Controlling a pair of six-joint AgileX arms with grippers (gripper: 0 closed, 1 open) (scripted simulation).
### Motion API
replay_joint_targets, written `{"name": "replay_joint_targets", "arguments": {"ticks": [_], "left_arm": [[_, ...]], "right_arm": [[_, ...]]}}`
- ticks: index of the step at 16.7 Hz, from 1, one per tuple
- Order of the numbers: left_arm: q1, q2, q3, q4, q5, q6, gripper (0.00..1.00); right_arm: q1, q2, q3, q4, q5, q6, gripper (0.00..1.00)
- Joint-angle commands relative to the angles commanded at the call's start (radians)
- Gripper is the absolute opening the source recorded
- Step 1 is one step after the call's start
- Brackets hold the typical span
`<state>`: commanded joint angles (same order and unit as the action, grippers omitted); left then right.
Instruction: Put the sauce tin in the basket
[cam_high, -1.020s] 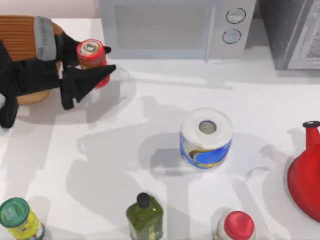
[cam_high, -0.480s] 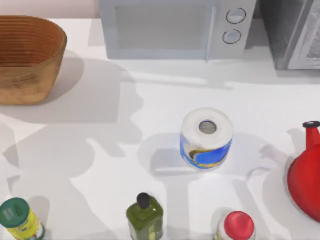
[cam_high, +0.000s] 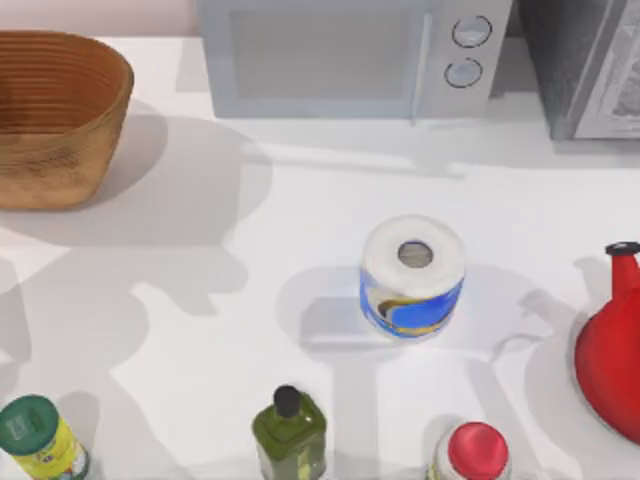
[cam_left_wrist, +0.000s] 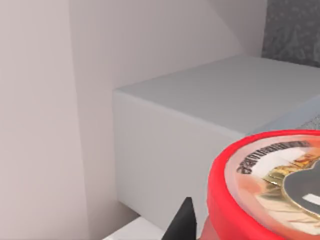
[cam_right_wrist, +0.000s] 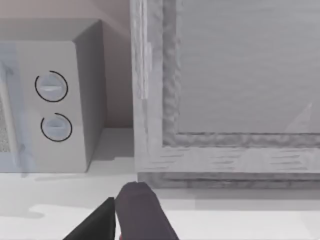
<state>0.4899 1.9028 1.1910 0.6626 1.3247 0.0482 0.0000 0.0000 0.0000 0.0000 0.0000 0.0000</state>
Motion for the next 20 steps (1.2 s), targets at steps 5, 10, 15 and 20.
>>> {"name": "replay_joint_targets", "arguments": {"ticks": [5, 10, 15, 20], "left_arm": [[-0.074, 0.061, 0.028, 0.043, -0.074, -0.012, 0.0], [-0.136, 0.107, 0.051, 0.079, -0.136, -0.019, 0.0], [-0.136, 0.107, 0.051, 0.079, -0.136, -0.019, 0.23], [-0.136, 0.107, 0.051, 0.079, -0.136, -0.019, 0.6]], "right_arm": [[0.0, 0.0, 0.0, 0.0, 0.0, 0.0, 1.0], [0.0, 0.0, 0.0, 0.0, 0.0, 0.0, 1.0], [0.0, 0.0, 0.0, 0.0, 0.0, 0.0, 1.0], [0.0, 0.0, 0.0, 0.0, 0.0, 0.0, 1.0]]}}
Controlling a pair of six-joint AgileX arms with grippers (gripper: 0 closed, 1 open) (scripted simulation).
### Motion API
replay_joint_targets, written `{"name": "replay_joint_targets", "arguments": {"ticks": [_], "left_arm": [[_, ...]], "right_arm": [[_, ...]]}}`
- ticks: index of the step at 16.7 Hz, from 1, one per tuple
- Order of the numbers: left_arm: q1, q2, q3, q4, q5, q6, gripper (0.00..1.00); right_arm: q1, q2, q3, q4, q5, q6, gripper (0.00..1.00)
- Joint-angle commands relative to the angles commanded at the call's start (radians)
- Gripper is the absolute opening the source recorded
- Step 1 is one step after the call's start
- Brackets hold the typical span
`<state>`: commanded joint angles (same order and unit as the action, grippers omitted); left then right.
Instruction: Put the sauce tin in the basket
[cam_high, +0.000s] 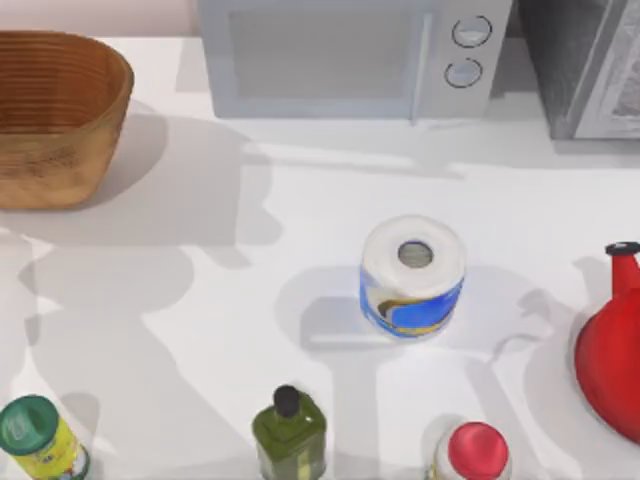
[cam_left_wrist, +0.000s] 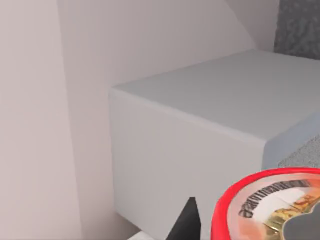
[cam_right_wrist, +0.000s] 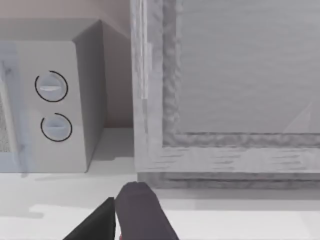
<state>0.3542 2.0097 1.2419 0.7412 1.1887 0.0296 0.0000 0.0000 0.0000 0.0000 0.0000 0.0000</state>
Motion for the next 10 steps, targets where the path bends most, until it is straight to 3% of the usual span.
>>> {"name": "replay_joint_targets", "arguments": {"ticks": [5, 10], "left_arm": [[0.0, 0.0, 0.0, 0.0, 0.0, 0.0, 0.98], [0.0, 0.0, 0.0, 0.0, 0.0, 0.0, 1.0]], "right_arm": [[0.0, 0.0, 0.0, 0.0, 0.0, 0.0, 1.0], [0.0, 0.0, 0.0, 0.0, 0.0, 0.0, 1.0]]}}
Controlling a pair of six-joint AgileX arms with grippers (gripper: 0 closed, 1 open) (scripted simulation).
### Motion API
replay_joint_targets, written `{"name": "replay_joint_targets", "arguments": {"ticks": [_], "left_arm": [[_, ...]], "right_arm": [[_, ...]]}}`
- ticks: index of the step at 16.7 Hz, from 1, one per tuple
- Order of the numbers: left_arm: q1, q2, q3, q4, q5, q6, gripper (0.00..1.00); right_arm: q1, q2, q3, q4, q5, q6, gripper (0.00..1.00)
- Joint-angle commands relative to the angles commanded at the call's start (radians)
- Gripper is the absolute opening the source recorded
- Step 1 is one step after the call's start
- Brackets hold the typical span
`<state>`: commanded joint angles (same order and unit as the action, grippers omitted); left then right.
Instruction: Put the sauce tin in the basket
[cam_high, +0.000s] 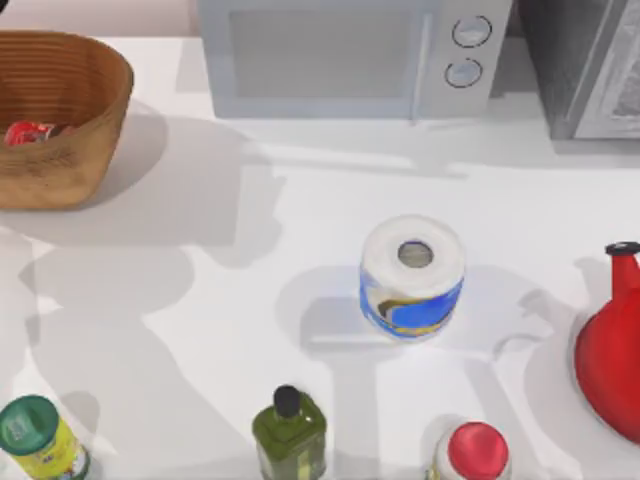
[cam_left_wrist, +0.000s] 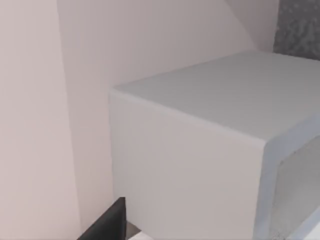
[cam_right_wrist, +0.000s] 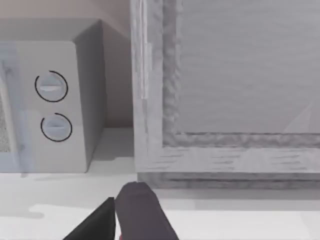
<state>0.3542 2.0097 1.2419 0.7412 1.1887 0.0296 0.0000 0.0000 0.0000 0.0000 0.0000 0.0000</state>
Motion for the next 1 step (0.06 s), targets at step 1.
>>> {"name": "replay_joint_targets", "arguments": {"ticks": [1], "left_arm": [[0.0, 0.0, 0.0, 0.0, 0.0, 0.0, 1.0]], "right_arm": [[0.0, 0.0, 0.0, 0.0, 0.0, 0.0, 1.0]]}}
